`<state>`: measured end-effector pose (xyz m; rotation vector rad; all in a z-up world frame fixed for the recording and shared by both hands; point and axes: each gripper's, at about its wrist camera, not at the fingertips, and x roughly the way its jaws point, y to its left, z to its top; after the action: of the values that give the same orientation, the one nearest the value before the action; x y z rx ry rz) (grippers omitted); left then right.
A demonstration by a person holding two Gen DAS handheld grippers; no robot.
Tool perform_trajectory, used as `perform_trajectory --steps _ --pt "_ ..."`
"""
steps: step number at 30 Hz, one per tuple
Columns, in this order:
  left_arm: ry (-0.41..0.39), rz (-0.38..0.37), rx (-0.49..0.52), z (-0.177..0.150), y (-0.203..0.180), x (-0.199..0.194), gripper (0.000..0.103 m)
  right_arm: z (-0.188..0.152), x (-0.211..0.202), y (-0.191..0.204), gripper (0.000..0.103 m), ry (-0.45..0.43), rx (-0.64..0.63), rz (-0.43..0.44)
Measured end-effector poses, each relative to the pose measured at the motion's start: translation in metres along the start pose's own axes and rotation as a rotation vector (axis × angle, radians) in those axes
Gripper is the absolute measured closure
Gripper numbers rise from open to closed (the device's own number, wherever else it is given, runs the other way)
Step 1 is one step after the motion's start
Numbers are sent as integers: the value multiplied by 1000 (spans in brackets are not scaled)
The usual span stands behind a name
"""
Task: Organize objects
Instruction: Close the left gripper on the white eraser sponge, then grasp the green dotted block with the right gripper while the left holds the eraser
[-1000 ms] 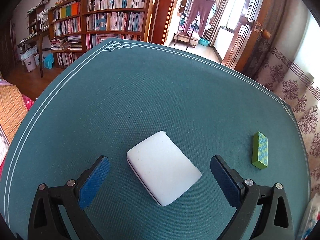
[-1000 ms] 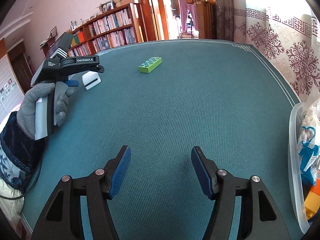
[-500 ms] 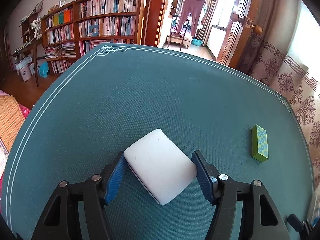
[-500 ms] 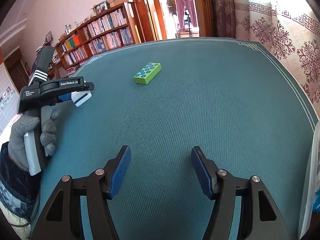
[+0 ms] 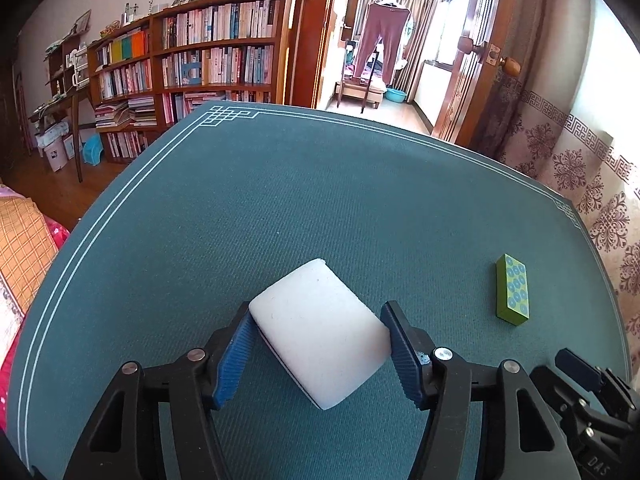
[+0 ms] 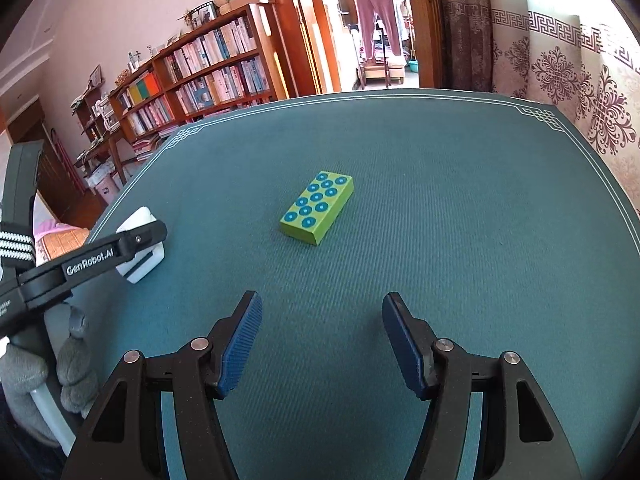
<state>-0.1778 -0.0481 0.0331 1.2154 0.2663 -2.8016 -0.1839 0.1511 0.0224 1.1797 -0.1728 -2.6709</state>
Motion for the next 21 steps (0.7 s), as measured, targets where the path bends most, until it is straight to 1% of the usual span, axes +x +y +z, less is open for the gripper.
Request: perform_trajectory --steps 6,12,15,17,19,21 --pt "-2 7 8 -3 -3 1 37 27 26 10 39 4 -21 -27" --pt "-3 10 15 -4 -4 2 37 50 49 11 46 22 4 -45" --pt "3 10 11 -5 -3 4 37 57 55 12 47 25 0 -55" --pt "5 11 8 -5 -3 4 37 60 60 15 50 28 -11 -80" --pt "5 13 7 -6 -3 4 37 62 62 16 58 28 -16 -110" --pt "3 14 10 -6 -4 3 37 64 63 17 64 27 -21 -126"
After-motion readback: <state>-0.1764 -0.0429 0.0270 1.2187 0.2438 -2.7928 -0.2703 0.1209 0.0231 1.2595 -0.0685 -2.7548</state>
